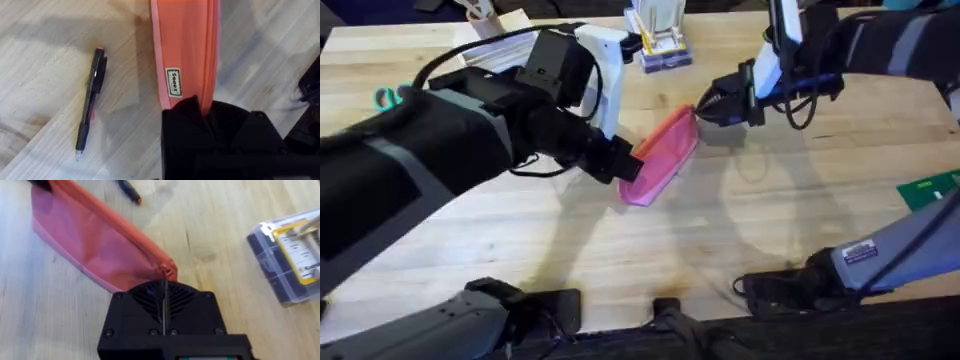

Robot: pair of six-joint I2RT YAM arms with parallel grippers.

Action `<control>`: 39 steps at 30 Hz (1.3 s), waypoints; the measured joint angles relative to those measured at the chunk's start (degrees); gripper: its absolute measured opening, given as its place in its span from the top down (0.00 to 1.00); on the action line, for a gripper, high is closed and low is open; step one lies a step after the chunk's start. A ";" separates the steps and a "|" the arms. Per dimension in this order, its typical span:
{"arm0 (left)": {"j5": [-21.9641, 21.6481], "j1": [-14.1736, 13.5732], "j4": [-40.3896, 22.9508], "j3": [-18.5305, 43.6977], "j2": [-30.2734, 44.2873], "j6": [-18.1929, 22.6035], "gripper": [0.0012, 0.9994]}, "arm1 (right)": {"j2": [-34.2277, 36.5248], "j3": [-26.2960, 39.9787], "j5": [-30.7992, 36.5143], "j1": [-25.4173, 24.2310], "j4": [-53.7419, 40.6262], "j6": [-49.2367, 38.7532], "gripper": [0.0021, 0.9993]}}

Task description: Unzip the bag, pick up the pens from the table one at a time and place them inside, then zip the bag closed.

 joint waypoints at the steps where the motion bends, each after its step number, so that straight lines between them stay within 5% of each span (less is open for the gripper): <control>1: 0.00 0.00 -0.24 0.00 0.00 0.00 0.96 | -0.88 0.00 -0.01 -0.08 -0.02 0.60 0.97; 5: 0.04 0.00 -0.46 0.02 0.00 0.02 0.96 | -4.46 0.00 -0.03 -0.28 0.00 4.31 0.97; 11: 0.04 0.00 -0.62 0.07 0.00 0.00 0.96 | -5.79 0.00 -0.01 -0.43 -0.15 11.54 0.11; 12: 0.04 0.00 -0.76 0.10 0.00 0.02 0.96 | -5.80 0.00 -0.02 -0.43 -0.09 12.64 0.03; 21: 0.20 0.04 -3.09 0.50 0.02 5.88 0.96 | -5.81 0.00 -0.11 -0.58 0.03 29.43 0.00; 25: -0.07 0.04 -3.13 0.52 0.00 8.68 0.96 | -5.79 0.00 -2.03 -0.58 0.31 46.30 0.00; 39: -0.30 0.04 -3.13 0.52 0.00 9.54 0.96 | -2.96 0.00 -3.03 -0.58 0.26 73.81 0.00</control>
